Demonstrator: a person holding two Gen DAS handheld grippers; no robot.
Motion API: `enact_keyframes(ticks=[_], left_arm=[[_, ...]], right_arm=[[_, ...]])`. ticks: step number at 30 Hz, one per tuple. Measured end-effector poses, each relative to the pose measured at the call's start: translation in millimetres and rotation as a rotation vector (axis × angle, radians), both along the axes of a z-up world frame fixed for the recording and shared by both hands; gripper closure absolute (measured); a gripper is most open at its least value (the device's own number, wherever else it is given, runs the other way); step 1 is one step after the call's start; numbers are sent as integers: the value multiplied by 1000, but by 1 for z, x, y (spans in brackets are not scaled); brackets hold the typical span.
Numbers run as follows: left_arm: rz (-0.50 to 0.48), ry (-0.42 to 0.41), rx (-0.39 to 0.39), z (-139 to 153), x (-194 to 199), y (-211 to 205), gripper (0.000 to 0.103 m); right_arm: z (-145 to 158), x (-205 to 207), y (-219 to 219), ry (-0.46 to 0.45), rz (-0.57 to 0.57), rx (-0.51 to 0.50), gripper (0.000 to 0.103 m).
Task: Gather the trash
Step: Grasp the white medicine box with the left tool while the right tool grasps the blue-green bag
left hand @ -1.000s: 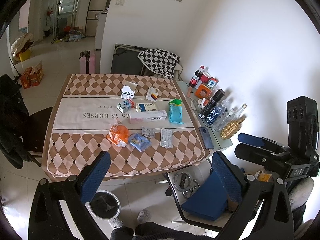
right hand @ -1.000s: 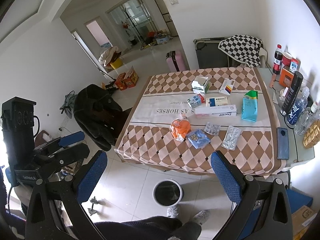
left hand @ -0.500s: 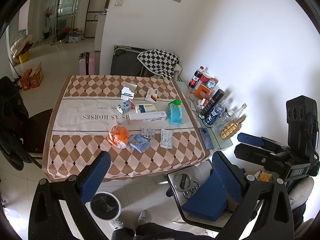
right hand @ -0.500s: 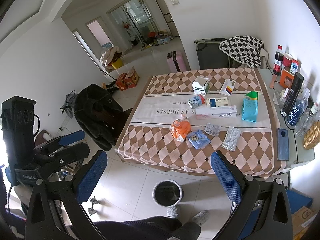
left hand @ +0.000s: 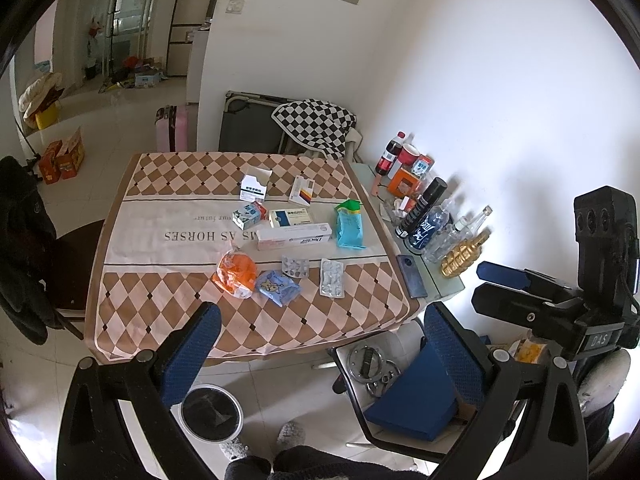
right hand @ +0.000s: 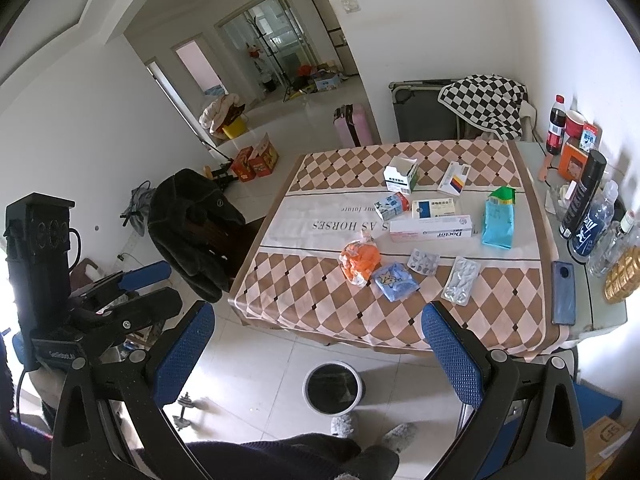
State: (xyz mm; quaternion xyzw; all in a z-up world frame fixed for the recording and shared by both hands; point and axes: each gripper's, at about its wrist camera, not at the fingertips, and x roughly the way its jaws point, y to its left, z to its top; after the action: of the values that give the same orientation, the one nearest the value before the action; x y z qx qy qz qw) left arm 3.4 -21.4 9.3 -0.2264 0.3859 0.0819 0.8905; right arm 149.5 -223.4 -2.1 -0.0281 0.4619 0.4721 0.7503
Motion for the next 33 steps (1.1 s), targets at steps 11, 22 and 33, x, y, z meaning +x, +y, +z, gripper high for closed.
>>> enact_keyframes(ticks=[11,22,33], left_arm=[[-8,-4,4,8,5,7,0],[9,57,96,-22,31,47,0],[-126,339,351,-159,199,80,0]], right_arm=[[2,-1,2,1,2,0,0],[-27,18,28,63,-198,-66,0],[-182,163,24,226,-539,-274,0]])
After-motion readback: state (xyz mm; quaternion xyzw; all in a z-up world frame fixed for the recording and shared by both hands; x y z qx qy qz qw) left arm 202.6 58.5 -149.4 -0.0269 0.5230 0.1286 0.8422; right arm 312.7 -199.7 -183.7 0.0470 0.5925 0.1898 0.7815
